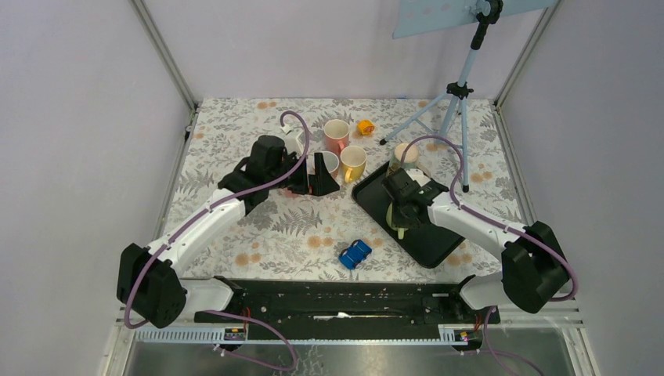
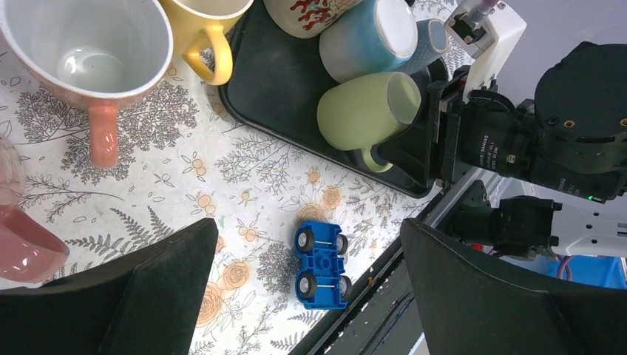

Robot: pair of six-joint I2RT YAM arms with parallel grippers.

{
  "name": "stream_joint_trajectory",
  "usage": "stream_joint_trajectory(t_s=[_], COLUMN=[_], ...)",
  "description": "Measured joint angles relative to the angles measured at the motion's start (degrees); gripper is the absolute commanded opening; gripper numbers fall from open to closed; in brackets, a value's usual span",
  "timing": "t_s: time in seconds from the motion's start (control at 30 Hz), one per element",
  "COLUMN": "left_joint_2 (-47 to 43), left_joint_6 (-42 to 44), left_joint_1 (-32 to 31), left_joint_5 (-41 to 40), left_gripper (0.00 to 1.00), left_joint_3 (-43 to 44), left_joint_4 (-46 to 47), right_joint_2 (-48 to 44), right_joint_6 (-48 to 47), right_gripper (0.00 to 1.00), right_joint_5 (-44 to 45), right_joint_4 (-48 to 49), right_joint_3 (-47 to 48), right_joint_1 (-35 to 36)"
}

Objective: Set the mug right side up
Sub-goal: Move the cup to the tray.

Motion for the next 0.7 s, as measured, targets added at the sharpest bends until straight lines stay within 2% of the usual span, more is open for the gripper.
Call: stream_joint_trajectory(t_s=[0.13,0.27,0.37,0.53,0.63,0.7], left_joint_2=[0.0,0.0,0.0,0.0,0.0,0.0], left_joint_6=[-0.3,-0.5,-0.5,-1.0,-1.6,-1.9], left_joint_1=[0.0,0.0,0.0,0.0,0.0,0.0], left_joint_5=[-0.3,-0.3,-0.8,-1.9,-2.6,-2.9], left_gripper=[0.99,0.99,0.99,0.99,0.99,0.99], left_joint_3=[-0.4,-0.6,-0.8,-0.9,-1.3,-1.7], left_joint_4=[0.3,0.4,0.5,0.6,0.8,0.9], right_joint_2=[0.7,0.7,0.7,0.7,0.7,0.7], right_joint_6=[0.0,0.3,0.7,1.6,2.0,2.3], right_gripper=[0.38,0.30,0.28,0.28,0.34,0.35], right_joint_5=[0.0,0.0,0.0,0.1,0.6,0.9], right_joint_4=[0.0,0.0,0.1,0.8,1.6,2.2], right_joint_3=[0.0,0.0,0.0,-0.1,-0.4,-0.7], right_joint_1=[0.0,0.0,0.0,0.0,0.0,0.0])
